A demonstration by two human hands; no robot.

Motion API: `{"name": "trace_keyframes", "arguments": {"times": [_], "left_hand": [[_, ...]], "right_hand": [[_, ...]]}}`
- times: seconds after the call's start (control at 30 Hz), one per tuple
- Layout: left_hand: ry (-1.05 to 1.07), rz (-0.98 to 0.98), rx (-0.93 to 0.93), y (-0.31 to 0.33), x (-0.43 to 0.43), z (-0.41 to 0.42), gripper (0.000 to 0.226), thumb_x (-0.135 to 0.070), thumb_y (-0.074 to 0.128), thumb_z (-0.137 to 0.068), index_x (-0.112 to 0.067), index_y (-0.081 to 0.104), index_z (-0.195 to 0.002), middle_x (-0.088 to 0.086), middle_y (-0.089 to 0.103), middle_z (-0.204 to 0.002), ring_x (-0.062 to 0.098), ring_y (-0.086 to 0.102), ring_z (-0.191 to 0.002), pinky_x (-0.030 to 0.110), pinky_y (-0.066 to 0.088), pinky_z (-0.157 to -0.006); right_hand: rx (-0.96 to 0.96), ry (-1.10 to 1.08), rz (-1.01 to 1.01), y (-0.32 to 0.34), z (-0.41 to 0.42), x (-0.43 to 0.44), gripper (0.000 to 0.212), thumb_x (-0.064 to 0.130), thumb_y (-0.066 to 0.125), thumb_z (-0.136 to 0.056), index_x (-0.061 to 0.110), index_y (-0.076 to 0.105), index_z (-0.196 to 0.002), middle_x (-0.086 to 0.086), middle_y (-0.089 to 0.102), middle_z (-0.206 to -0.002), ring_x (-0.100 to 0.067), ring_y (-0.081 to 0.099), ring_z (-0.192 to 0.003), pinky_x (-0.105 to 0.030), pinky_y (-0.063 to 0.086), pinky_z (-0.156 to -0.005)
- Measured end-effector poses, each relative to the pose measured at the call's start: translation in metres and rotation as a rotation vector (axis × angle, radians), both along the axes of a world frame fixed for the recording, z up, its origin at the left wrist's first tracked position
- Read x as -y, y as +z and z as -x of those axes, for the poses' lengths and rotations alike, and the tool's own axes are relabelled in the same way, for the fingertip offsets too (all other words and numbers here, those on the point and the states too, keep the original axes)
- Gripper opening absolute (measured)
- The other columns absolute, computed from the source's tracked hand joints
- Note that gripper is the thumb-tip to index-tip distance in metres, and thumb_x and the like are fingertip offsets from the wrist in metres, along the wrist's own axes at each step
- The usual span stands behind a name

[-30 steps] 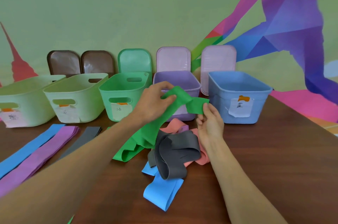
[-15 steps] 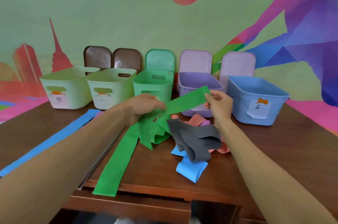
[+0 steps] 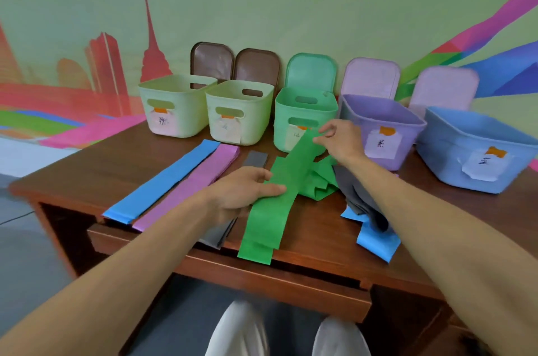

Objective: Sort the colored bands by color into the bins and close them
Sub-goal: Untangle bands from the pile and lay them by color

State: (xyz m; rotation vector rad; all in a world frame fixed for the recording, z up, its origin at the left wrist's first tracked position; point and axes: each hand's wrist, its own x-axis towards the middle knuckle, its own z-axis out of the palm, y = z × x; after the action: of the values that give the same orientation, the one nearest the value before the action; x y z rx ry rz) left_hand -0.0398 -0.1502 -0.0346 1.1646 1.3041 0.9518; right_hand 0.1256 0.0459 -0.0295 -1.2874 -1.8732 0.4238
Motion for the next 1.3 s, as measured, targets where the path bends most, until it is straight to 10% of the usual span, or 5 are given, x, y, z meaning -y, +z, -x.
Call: {"name": "trace_keyframes", "arguments": {"times": [0.33,1.0,1.3], "left_hand": [[0.071,0.064,0.058,-0.041,-0.003,0.013,0.009,-0.009,0.065,-0.087,-0.009,0.06,-0.094,0.003,0.072,-0.082,0.012,0.071,-0.068,0.028,0.06,-0.065],[0.092,0.103,-0.343,-0.035,-0.029,0.012,0.019,-0.014,0.069,-0.084,-0.015,0.05,-0.084,0.003,0.065,-0.083,0.018,0.068,-0.069,0.032,0.06,-0.06],[0.064,0.067,-0.828,-0.027,-0.031,0.005,0.048,-0.03,0.071,-0.082,-0.012,0.038,-0.112,0.005,0.05,-0.098,0.024,0.062,-0.061,0.026,0.049,-0.036]], "right_hand": [[0.399,0.05,0.078,-0.023,0.057,-0.016,0.012,0.02,0.081,-0.073,0.018,0.075,-0.082,-0.003,0.072,-0.095,-0.021,0.065,-0.092,-0.035,0.053,-0.086],[0.401,0.05,0.065,-0.051,0.074,-0.042,0.006,0.016,0.078,-0.077,0.015,0.073,-0.08,-0.007,0.07,-0.097,-0.025,0.064,-0.092,-0.037,0.052,-0.085],[0.513,0.068,0.053,-0.05,0.076,-0.042,0.015,0.013,0.073,-0.082,0.005,0.069,-0.094,-0.015,0.066,-0.1,-0.03,0.063,-0.092,-0.041,0.054,-0.085]]}}
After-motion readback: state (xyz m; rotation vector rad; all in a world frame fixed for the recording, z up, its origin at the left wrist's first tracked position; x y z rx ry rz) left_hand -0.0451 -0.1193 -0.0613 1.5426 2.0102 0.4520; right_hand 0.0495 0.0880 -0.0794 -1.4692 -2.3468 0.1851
